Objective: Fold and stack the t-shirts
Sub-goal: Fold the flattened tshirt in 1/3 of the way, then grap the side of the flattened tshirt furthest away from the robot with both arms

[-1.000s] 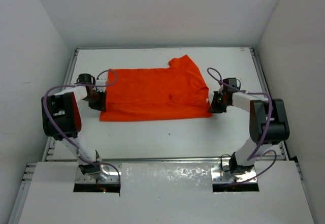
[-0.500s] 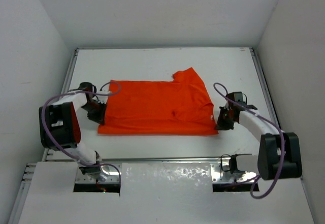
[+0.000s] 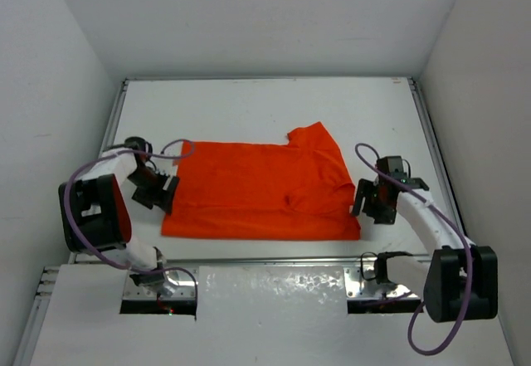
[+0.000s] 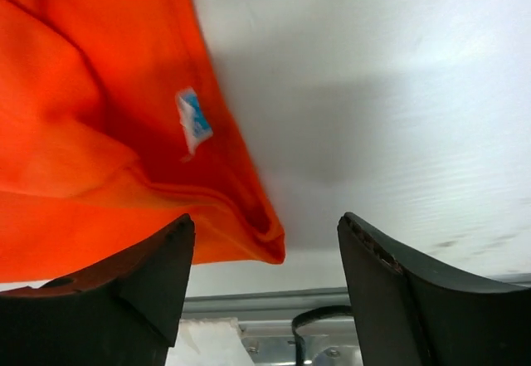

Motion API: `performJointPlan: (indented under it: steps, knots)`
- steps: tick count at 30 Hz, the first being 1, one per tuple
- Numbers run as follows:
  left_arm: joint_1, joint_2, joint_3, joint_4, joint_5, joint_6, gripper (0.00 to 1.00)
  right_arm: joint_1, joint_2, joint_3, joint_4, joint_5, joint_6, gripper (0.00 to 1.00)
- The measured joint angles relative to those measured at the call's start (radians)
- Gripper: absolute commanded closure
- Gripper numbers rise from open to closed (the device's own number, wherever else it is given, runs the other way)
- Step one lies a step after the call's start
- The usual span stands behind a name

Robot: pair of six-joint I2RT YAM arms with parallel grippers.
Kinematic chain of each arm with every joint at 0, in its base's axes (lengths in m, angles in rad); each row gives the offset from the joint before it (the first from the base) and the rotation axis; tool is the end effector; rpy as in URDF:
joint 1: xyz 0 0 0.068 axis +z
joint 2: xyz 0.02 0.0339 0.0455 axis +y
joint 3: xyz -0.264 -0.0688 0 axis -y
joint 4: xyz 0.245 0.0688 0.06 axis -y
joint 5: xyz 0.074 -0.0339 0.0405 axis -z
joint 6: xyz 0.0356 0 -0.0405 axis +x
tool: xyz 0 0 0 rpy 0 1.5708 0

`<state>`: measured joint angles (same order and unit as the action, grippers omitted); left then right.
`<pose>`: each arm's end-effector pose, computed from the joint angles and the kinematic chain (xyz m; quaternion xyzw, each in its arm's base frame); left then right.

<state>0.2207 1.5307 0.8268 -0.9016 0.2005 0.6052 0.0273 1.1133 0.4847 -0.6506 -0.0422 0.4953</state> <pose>0.2272 0.0437 0.1556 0.1884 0.9768 -0.0986 0.0243 0.1682 0.0061 0.1499 0.2264 0.9629 0.0577 0.1349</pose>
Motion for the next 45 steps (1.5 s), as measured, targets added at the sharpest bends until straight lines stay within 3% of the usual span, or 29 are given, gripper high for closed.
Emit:
performJointPlan:
  steps: [2,5,9,15,21,24,41,43,45]
  knots:
    - [0.029,0.008,0.101,-0.053,0.003,0.001,0.34,0.000,0.004,0.091,-0.042,0.028,-0.036,0.30]
    - [0.072,0.034,0.327,-0.066,0.044,-0.013,0.34,0.000,0.048,0.280,-0.035,0.034,-0.098,0.21]
    - [0.097,0.076,0.557,0.047,0.131,-0.105,0.34,0.000,0.243,0.584,0.016,-0.024,-0.161,0.27]
    - [0.095,0.252,0.600,0.220,0.199,-0.261,0.35,0.002,0.762,1.085,0.059,-0.078,-0.170,0.35]
    - [0.067,0.459,0.583,0.385,0.211,-0.369,0.34,0.026,1.273,1.528,0.038,-0.090,-0.146,0.35]
    - [0.029,0.515,0.588,0.445,0.211,-0.395,0.33,0.043,1.426,1.678,0.029,-0.113,-0.123,0.36]
    - [-0.037,0.562,0.616,0.515,0.273,-0.410,0.41,0.114,1.361,1.558,0.071,-0.085,-0.164,0.60]
    - [-0.038,0.562,0.615,0.511,0.278,-0.403,0.41,0.114,1.361,1.555,0.069,-0.085,-0.168,0.58]
    - [-0.038,0.560,0.614,0.506,0.287,-0.400,0.41,0.113,1.359,1.550,0.071,-0.090,-0.171,0.47]
